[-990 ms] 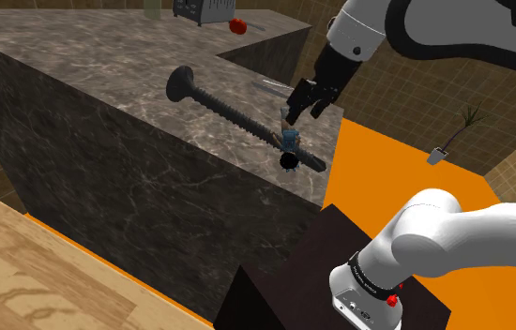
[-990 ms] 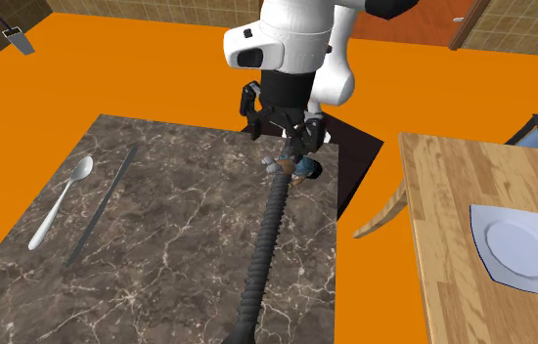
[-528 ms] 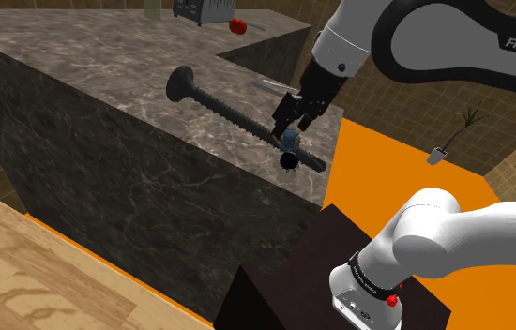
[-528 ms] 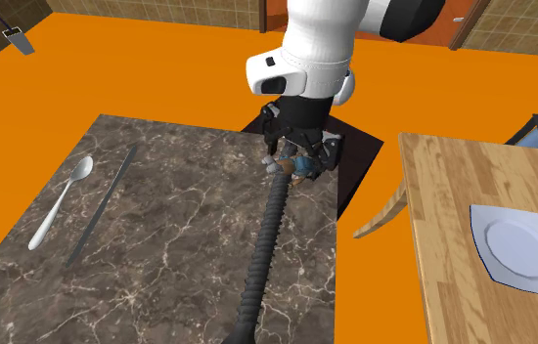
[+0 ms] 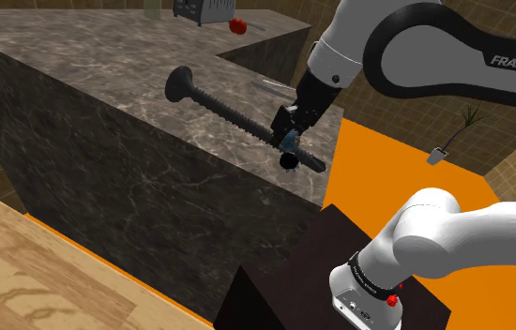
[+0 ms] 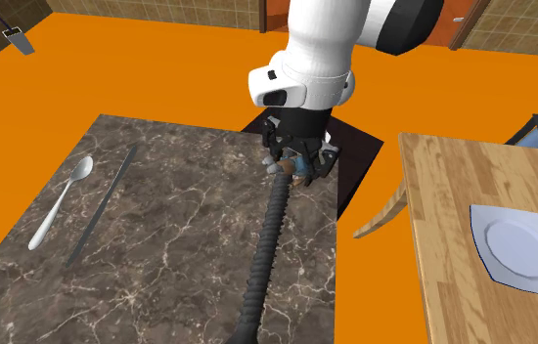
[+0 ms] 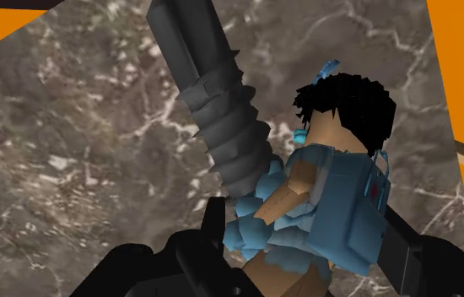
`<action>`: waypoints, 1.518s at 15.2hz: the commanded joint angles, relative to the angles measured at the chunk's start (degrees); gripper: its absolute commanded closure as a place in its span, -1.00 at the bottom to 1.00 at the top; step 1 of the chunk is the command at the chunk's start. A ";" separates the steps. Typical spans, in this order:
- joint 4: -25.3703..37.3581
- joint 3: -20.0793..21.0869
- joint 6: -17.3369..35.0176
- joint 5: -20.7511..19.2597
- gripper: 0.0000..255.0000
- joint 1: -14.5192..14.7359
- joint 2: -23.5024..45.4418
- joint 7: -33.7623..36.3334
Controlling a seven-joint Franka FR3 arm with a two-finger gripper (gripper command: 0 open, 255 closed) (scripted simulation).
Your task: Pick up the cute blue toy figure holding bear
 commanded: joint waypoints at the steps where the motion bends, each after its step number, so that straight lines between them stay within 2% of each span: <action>1: -0.09 0.04 -0.02 0.00 1.00 0.01 0.08 0.00; 6: -0.05 -0.07 -0.10 -0.05 1.00 -0.03 0.06 -0.09; 21: 12.64 -1.45 -10.90 -1.50 1.00 -0.90 1.95 0.08; 23: 12.77 -1.46 -11.00 -1.52 1.00 -0.91 1.98 0.09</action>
